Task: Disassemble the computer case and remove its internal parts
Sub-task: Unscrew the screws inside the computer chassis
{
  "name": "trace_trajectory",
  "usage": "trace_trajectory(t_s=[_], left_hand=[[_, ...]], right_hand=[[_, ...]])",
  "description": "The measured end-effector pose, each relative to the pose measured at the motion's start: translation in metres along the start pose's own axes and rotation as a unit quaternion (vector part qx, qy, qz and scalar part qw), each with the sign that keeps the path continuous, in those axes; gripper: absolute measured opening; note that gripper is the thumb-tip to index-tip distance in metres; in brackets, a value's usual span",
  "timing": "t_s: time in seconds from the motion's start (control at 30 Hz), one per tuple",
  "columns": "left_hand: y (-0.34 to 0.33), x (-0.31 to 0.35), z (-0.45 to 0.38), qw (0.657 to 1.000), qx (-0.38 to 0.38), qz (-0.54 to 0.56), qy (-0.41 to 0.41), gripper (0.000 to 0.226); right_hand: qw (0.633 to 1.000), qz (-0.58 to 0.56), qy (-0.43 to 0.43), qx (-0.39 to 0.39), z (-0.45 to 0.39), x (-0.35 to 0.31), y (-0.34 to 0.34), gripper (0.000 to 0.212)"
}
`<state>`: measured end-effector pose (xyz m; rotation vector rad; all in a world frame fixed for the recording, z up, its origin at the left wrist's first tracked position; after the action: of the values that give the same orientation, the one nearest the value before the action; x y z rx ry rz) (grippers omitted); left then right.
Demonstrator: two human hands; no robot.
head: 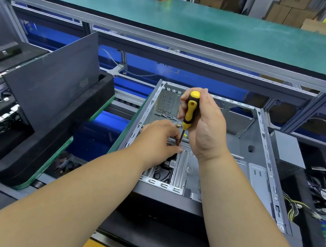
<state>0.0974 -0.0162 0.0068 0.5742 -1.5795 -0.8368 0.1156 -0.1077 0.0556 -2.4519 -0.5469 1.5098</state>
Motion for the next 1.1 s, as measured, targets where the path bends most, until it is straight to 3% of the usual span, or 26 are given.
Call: trace_trajectory(t_s=[0.13, 0.33, 0.47, 0.77, 0.93, 1.1], left_hand=[[0.001, 0.002, 0.000, 1.000, -0.001, 0.005, 0.002, 0.019], [0.001, 0.002, 0.001, 1.000, 0.000, 0.016, -0.004, 0.022], [0.001, 0.002, 0.000, 1.000, 0.000, 0.005, -0.003, 0.019], [0.001, 0.001, 0.000, 1.000, 0.007, 0.015, -0.005, 0.027], [0.001, 0.001, 0.000, 1.000, 0.012, 0.027, -0.009, 0.025], [0.000, 0.000, -0.001, 1.000, 0.009, 0.007, -0.004, 0.019]], right_hand=[[0.999, -0.034, -0.020, 0.022, 0.000, 0.005, -0.002, 0.045], [1.000, -0.006, -0.002, 0.017, 0.003, 0.000, -0.002, 0.023], [1.000, -0.004, -0.001, 0.012, 0.002, -0.003, 0.002, 0.021], [0.999, -0.035, -0.030, 0.011, 0.001, 0.002, -0.001, 0.048], [1.000, -0.016, -0.014, 0.011, 0.003, -0.001, 0.000, 0.018], [1.000, -0.023, -0.003, 0.001, 0.001, -0.005, 0.005, 0.021]])
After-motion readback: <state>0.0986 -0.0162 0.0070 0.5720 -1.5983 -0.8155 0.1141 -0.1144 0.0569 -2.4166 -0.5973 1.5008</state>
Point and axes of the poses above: each hand's wrist, its own z-axis away from the middle knuckle, its own y-axis out of the back of the hand, x = y × z, the point moved 8 cm from there along -z, towards the middle knuckle, and after that the axes turned 9 degrees about y, right-handed, at the moved point
